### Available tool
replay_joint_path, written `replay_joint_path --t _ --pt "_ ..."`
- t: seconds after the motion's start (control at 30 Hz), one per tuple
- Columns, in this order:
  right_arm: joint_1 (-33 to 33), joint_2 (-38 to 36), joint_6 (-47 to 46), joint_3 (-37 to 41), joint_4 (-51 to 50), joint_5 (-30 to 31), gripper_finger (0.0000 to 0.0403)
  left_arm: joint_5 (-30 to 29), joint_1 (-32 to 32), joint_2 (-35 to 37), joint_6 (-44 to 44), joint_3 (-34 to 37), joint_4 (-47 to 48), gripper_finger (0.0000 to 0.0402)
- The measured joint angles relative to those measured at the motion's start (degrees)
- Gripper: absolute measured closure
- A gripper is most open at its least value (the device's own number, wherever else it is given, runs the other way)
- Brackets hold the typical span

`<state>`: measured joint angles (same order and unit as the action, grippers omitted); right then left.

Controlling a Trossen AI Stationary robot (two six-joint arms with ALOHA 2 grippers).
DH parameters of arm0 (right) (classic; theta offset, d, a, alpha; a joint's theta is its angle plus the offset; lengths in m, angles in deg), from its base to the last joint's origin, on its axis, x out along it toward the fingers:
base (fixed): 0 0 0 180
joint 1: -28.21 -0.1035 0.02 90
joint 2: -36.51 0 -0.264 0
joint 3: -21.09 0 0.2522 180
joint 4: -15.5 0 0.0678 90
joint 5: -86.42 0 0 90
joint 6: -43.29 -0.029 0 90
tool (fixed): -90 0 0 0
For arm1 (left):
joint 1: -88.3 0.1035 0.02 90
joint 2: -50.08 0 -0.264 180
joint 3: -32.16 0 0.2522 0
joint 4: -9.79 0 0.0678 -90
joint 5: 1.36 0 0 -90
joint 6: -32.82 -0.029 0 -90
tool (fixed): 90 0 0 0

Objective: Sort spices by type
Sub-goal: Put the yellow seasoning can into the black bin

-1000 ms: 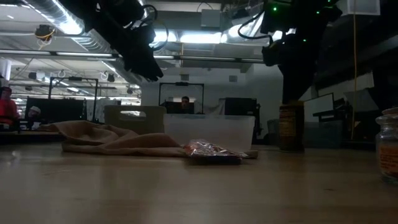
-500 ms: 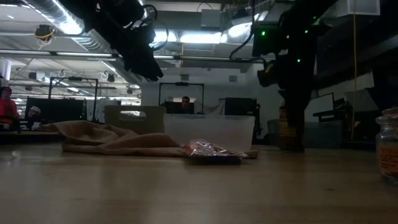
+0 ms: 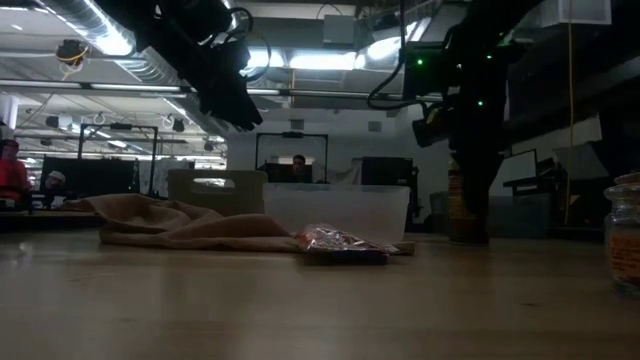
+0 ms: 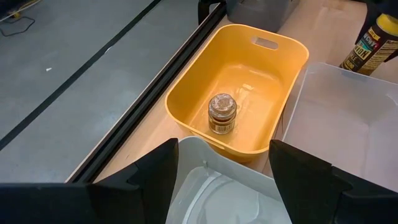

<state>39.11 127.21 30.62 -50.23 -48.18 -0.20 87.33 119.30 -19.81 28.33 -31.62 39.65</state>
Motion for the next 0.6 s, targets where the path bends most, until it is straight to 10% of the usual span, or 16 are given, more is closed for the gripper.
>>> replay_joint_path --t 0.6 --pt "14.0 0.0 16.7 -19.6 -20.1 4.0 0.0194 0.0 0.0 0.0 0.0 0.0 0.0 0.0167"
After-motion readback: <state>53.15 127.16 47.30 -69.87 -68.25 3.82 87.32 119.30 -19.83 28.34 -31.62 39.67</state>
